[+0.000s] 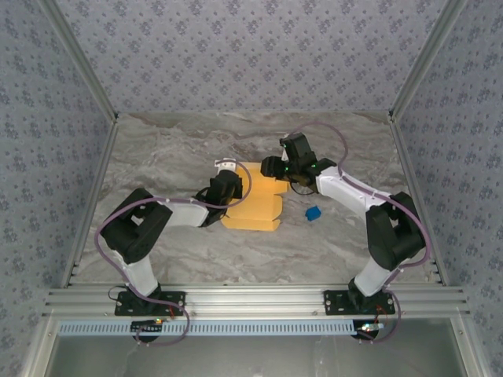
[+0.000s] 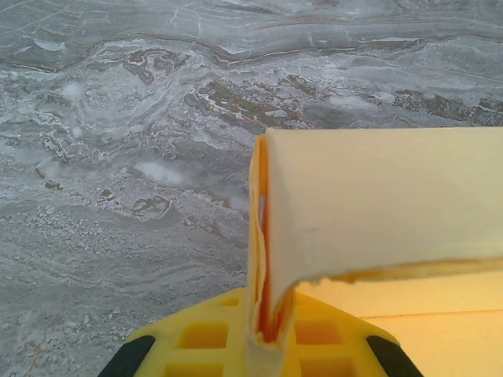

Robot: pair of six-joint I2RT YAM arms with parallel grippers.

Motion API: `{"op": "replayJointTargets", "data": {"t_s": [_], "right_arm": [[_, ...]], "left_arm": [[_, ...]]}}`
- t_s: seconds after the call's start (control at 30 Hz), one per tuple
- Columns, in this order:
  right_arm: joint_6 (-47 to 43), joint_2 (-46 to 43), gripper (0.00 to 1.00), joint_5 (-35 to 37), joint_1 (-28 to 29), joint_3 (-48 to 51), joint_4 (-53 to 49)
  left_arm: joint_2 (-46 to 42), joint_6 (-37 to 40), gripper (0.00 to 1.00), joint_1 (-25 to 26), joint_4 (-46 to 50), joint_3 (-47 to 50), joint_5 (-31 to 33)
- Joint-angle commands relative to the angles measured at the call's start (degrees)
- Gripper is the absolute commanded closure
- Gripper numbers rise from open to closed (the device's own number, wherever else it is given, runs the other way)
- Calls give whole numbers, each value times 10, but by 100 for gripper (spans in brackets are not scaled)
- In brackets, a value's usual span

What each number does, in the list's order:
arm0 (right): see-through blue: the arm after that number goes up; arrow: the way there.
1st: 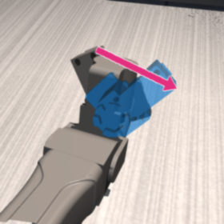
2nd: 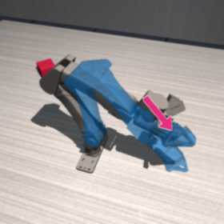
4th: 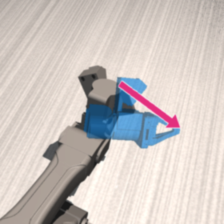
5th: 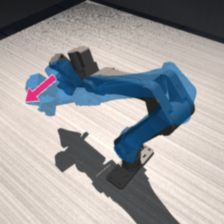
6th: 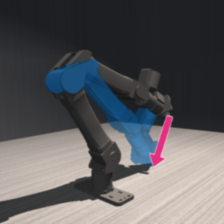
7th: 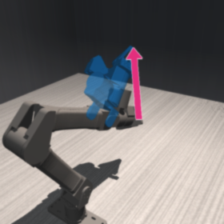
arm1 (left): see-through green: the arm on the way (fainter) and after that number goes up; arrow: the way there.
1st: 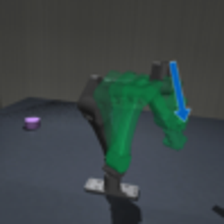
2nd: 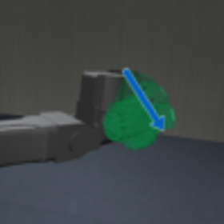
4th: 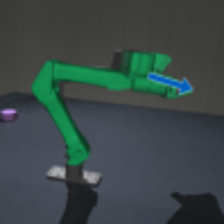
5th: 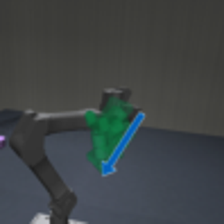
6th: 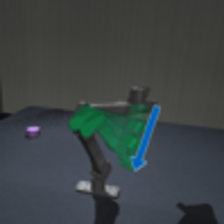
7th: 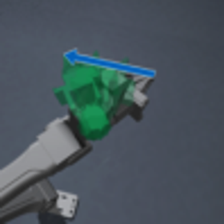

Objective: Fold the paper box

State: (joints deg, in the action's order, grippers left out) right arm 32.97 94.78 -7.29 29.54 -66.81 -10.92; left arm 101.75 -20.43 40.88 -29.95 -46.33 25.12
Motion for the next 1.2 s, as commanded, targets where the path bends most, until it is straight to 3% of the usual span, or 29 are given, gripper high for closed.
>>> {"op": "replayJointTargets", "data": {"t_s": [0.0, 0.27, 0.37, 0.73, 0.93, 1.17], "right_arm": [[26, 5, 45, 5, 5, -3, 4], [109, 2, 62, 6, 4, 35, 89], [118, 1, 62, 13, 3, 38, 99], [-3, -85, 36, 96, 15, 77, 15], [-41, -130, 32, 130, 61, 144, 14], [-28, -96, 30, 124, 88, 199, 97]], "left_arm": [[-17, 0, 95, 2, -14, -1, 6], [-15, 0, 95, 2, -12, -2, 4], [-16, 0, 95, 2, -11, -1, 5], [-23, 1, 95, 2, 6, -3, 23], [-37, -8, 95, 2, 20, -4, 25], [-52, -22, 95, 2, 32, -5, 11]]}}
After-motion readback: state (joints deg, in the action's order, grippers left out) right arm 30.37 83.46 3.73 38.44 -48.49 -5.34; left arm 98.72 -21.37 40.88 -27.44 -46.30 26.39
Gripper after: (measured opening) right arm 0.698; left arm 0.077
